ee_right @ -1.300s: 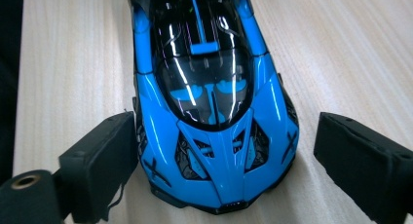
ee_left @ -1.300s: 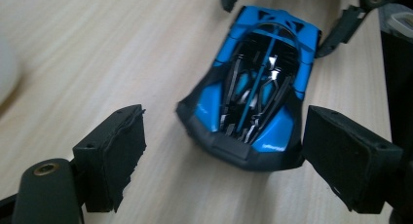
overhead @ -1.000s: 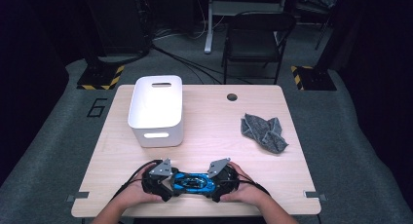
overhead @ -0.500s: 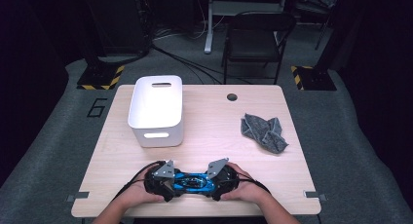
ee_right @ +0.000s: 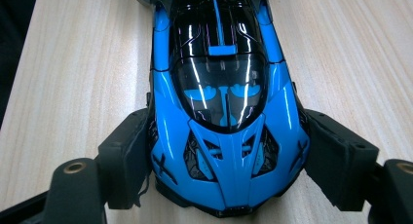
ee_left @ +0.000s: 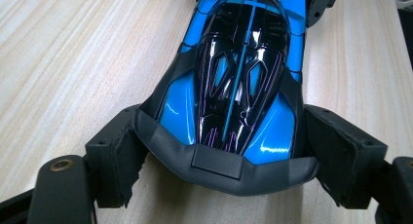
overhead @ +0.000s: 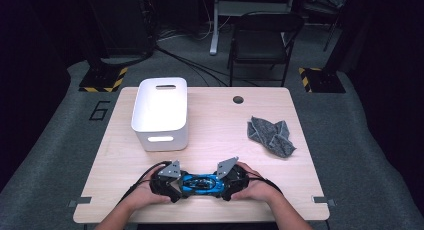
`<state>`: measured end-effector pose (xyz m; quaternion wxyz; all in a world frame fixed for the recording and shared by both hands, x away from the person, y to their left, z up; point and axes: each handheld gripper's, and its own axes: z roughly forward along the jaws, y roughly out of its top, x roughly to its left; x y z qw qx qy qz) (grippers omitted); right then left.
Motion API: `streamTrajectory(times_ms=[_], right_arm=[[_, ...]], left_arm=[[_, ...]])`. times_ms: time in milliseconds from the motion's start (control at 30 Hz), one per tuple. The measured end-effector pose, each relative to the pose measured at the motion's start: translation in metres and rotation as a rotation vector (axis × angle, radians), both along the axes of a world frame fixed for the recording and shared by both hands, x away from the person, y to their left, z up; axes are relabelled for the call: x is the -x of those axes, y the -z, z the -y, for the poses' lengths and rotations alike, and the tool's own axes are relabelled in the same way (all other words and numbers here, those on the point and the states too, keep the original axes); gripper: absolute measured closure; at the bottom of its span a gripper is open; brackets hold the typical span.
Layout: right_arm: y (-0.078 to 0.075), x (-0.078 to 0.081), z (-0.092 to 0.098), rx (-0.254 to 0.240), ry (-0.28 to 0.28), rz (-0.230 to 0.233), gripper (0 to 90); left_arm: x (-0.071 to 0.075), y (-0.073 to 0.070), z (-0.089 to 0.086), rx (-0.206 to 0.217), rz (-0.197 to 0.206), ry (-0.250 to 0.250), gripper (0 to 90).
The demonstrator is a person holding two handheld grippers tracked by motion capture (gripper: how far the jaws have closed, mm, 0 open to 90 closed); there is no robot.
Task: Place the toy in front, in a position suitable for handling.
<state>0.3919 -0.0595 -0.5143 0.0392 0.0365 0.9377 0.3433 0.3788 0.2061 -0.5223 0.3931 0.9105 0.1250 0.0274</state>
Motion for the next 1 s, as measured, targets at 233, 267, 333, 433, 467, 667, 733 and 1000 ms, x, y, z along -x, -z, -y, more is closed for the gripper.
streamTrajectory(times_ms=[233,267,333,433,467,667,733,1000], right_arm=[[0.0015,-0.0014,0.0016,-0.014,0.000,-0.015,24.2],[0.0015,-0.0022,0.0020,-0.014,-0.009,-0.017,24.2],[0.0023,-0.0026,0.0026,-0.022,-0.004,-0.017,24.1],[0.0031,-0.0028,0.0033,-0.027,-0.005,-0.026,24.0],[0.0035,-0.0030,0.0035,-0.032,-0.003,-0.022,24.0],[0.0042,-0.0037,0.0041,-0.038,-0.006,-0.029,23.7],[0.0052,-0.0034,0.0047,-0.047,0.000,-0.033,23.3],[0.0026,-0.0020,0.0078,-0.021,0.027,-0.046,21.3]], left_arm=[[0.0015,0.0057,-0.0005,0.012,0.049,0.022,19.8],[0.0015,0.0059,-0.0005,0.013,0.050,0.023,19.7],[0.0014,0.0060,-0.0004,0.016,0.046,0.020,19.5],[0.0014,0.0062,0.0000,0.011,0.044,0.019,17.3],[0.0015,0.0059,0.0003,-0.002,0.048,0.032,15.7],[0.0035,0.0063,0.0019,-0.002,0.048,0.016,12.8],[0.0042,0.0062,0.0023,-0.006,0.052,0.010,12.3],[0.0027,0.0058,-0.0004,0.005,0.037,0.011,14.7]])
